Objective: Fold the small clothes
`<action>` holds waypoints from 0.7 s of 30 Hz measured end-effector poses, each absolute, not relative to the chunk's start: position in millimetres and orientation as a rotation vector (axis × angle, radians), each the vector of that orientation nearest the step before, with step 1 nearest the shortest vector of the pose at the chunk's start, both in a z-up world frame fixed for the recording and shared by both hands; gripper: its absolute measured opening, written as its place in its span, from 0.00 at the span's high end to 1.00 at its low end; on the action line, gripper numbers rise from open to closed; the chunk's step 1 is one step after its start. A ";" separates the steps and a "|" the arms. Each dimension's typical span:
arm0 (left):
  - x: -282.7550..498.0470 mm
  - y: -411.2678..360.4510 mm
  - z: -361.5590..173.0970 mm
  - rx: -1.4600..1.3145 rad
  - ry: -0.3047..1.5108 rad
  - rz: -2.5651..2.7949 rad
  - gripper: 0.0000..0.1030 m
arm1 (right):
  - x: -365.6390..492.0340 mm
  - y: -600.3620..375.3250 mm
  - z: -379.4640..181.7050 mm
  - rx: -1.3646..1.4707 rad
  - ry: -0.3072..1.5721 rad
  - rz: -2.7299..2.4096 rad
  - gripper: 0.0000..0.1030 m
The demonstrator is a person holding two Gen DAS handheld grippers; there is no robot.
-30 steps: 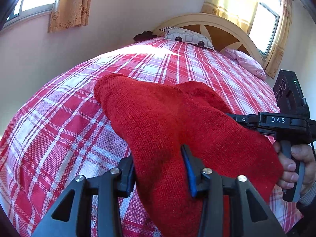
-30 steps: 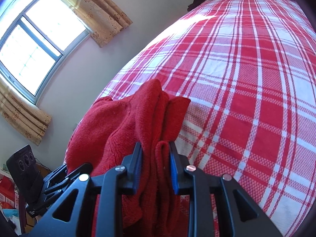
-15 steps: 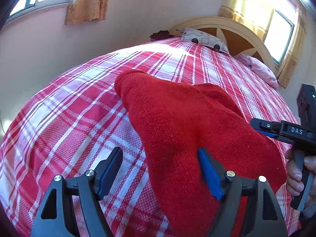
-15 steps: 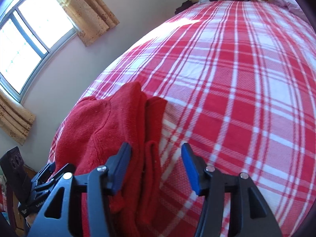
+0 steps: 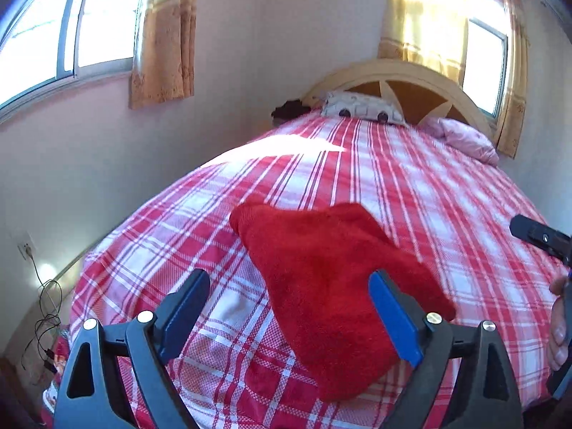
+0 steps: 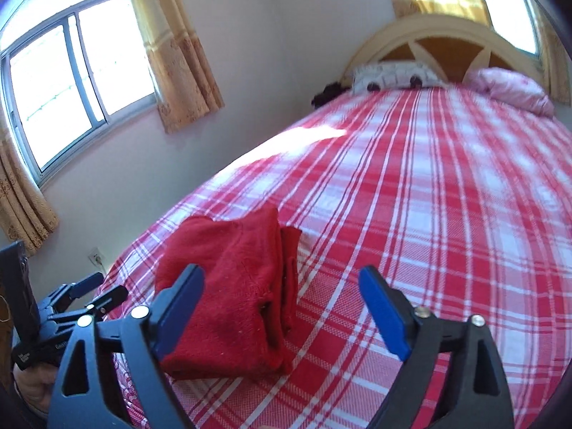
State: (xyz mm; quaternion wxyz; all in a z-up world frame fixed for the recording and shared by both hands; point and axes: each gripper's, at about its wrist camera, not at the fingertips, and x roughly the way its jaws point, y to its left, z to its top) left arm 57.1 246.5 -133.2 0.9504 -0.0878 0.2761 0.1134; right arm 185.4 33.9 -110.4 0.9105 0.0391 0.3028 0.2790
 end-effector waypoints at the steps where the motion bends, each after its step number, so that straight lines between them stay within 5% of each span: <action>1: 52.6 246.0 -125.5 -0.185 0.545 0.225 0.11 | 177.7 31.0 -103.1 0.081 0.599 0.569 0.03; 21: 28.0 240.9 -94.5 -0.284 0.431 0.235 0.02 | 105.6 26.0 -62.4 -0.014 0.382 0.527 0.00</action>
